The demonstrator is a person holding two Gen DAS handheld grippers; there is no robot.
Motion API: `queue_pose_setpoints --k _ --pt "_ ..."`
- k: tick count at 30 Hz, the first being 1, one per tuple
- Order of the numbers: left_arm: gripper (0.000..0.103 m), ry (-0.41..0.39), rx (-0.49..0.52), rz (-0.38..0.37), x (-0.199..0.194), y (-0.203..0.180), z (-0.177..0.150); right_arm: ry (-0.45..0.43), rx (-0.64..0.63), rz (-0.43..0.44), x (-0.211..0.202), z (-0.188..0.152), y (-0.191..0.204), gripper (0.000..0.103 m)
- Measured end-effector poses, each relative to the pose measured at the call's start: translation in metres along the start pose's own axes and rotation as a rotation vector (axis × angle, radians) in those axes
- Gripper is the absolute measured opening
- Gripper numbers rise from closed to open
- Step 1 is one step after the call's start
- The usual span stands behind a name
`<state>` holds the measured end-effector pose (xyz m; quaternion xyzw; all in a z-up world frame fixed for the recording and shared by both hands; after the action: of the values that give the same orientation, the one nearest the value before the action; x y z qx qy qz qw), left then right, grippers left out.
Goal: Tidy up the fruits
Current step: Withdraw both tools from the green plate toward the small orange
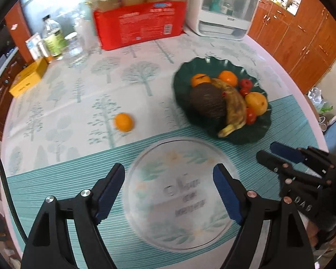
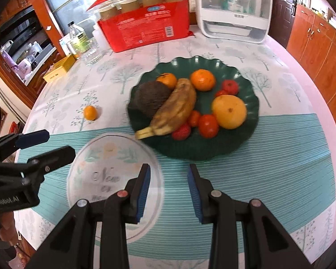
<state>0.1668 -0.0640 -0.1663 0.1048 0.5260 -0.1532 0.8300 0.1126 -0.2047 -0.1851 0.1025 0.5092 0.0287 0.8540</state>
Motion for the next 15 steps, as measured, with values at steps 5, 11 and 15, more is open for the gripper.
queue_pose_setpoints --k 5,11,15 --pt "0.085 -0.027 -0.035 0.038 -0.009 0.044 -0.003 0.000 -0.026 0.026 0.008 0.011 0.036 0.035" --pt "0.089 -0.066 -0.111 0.075 -0.013 0.105 0.005 0.009 -0.085 0.054 0.032 0.035 0.087 0.036" --pt "0.092 -0.075 -0.161 0.095 -0.007 0.141 0.011 0.018 -0.123 0.061 0.053 0.053 0.114 0.038"
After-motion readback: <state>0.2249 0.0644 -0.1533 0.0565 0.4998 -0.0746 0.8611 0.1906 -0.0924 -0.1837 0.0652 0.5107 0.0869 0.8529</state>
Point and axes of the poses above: each gripper's, at about its wrist camera, not at the fingertips, and x roughly the way its jaws point, y to its left, z to its top, the point moved 9 cm from there along x, roughly the way its jaws point, and after that the axes turned 5 degrees about z, right-handed, at the moved point
